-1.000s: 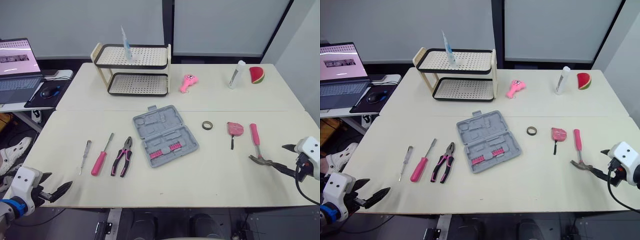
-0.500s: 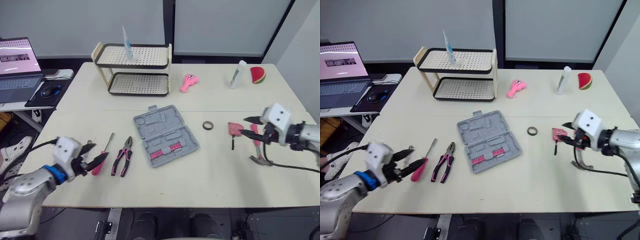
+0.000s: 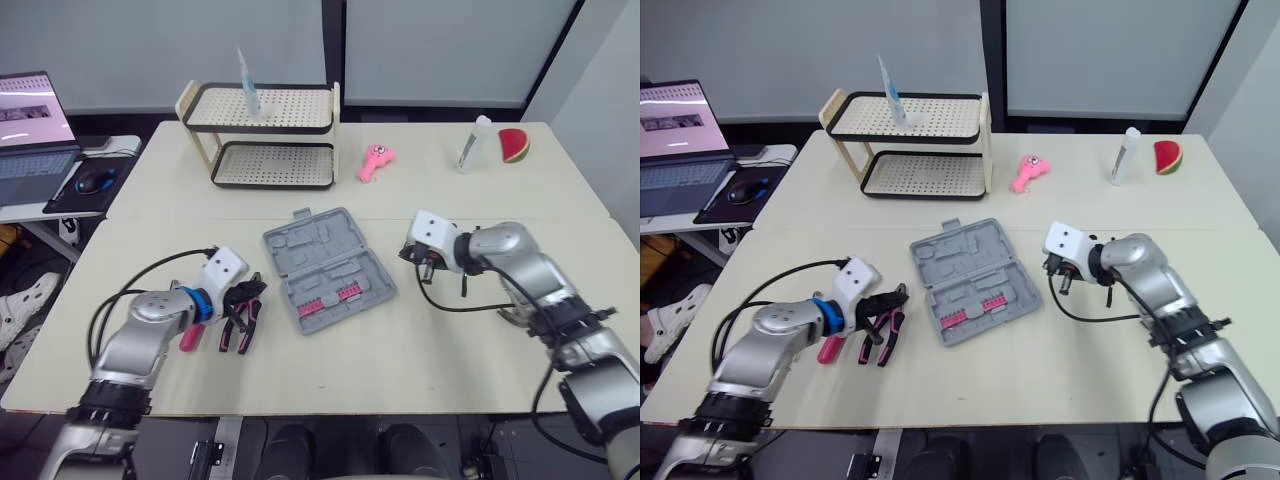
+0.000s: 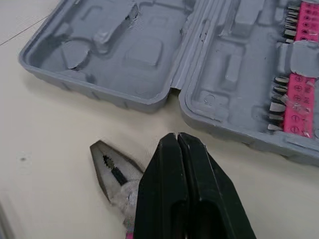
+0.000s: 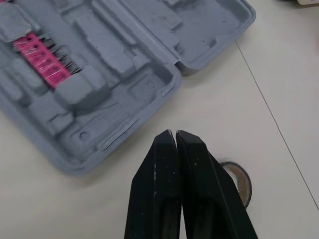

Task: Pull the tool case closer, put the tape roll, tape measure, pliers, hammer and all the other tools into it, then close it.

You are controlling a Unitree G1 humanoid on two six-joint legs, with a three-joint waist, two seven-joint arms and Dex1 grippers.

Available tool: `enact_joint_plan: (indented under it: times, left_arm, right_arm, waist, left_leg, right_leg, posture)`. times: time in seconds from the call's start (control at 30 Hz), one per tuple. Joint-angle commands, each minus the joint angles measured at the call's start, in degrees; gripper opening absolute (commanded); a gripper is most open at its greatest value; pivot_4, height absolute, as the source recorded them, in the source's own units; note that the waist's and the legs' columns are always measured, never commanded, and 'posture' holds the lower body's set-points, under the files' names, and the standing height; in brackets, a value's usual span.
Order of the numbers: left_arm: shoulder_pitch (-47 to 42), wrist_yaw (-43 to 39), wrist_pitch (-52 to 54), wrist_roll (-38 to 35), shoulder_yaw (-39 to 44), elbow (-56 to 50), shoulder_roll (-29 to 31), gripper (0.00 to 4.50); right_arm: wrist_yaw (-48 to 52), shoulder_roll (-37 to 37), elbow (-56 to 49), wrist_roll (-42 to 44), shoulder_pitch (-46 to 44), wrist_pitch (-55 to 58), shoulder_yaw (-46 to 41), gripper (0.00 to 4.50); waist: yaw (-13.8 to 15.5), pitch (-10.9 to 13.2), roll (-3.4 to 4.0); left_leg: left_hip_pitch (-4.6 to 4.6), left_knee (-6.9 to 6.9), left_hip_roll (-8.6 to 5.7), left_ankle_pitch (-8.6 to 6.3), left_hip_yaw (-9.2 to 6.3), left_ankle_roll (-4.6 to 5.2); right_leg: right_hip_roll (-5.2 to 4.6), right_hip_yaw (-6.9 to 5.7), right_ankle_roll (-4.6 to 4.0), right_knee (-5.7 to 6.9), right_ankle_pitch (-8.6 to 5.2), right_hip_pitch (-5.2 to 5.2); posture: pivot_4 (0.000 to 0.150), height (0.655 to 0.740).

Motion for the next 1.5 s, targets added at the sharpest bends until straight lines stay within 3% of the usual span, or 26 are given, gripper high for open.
enact_joint_plan:
  times: [0.03, 0.3, 0.7, 0.97, 1.5]
  left_arm:
    - [-2.51, 0.84, -0.95, 2.49, -1.06, 2.34, -0.32, 0.00]
    - [-4.53, 1.66, -0.91, 4.51, -1.57, 5.17, -1.42, 0.00]
    - [-6.19, 2.33, -1.20, 6.29, -1.89, 7.98, -2.74, 0.00]
    - [-7.48, 1.87, -1.52, 6.98, -2.51, 9.60, -4.36, 0.00]
    - [-6.19, -4.01, -3.05, 6.41, -2.76, 8.47, -3.72, 0.00]
  right_arm:
    - [-2.04, 2.54, 9.25, -2.75, -5.04, -5.30, -0.08, 0.02]
    - [-7.31, 10.30, 29.57, -7.02, -12.26, -14.85, 0.02, 0.02]
    - [-16.68, 19.55, 46.67, -11.56, -17.78, -23.48, -0.72, 0.02]
    - [-13.38, 22.75, 48.41, -11.36, -17.32, -26.06, -1.80, 0.02]
    - [-0.05, 19.29, 46.09, -10.76, -15.22, -26.79, -3.01, 0.02]
  waist:
    - [-0.11, 0.00, 0.00]
    - [-1.13, 0.00, 0.00]
    - [-2.28, -0.01, 0.02]
    - [-2.64, -0.04, 0.05]
    - [-2.72, -0.06, 0.06]
  left_leg:
    - [0.01, 0.00, 0.00, 0.00, 0.00, 0.00]
    - [0.03, -0.02, 0.00, 0.02, -0.01, -0.03]
    - [0.03, -0.06, 0.02, 0.08, -0.05, -0.13]
    - [0.05, -0.06, 0.01, 0.09, -0.13, -0.17]
    - [0.05, -0.07, 0.01, 0.09, -0.14, -0.17]
  right_leg:
    - [0.00, -0.01, 0.00, 0.02, 0.00, 0.00]
    - [0.00, -0.03, 0.00, 0.14, 0.00, -0.06]
    - [0.00, -0.08, 0.00, 0.41, 0.00, -0.23]
    - [0.00, -0.12, 0.00, 0.44, 0.00, -0.21]
    - [0.00, -0.12, 0.00, 0.44, 0.00, -0.20]
  posture:
    - [0.150, 0.7290]
    - [0.150, 0.7290]
    - [0.150, 0.7290]
    - [0.150, 0.7290]
    - [0.150, 0.7290]
